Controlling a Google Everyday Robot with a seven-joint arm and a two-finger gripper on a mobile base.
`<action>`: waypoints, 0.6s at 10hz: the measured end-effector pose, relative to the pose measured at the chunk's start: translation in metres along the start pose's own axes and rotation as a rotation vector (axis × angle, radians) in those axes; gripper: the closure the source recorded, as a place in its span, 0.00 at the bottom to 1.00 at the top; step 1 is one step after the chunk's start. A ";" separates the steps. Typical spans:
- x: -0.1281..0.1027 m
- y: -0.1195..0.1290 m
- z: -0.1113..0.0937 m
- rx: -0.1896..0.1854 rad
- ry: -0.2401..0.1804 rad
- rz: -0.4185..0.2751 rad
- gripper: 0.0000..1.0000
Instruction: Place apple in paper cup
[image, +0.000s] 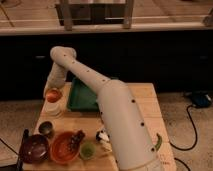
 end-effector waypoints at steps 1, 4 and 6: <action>-0.001 0.000 0.000 0.001 -0.001 0.000 0.44; -0.002 0.001 0.001 0.011 0.000 0.000 0.21; -0.002 0.002 0.001 0.015 -0.003 0.001 0.20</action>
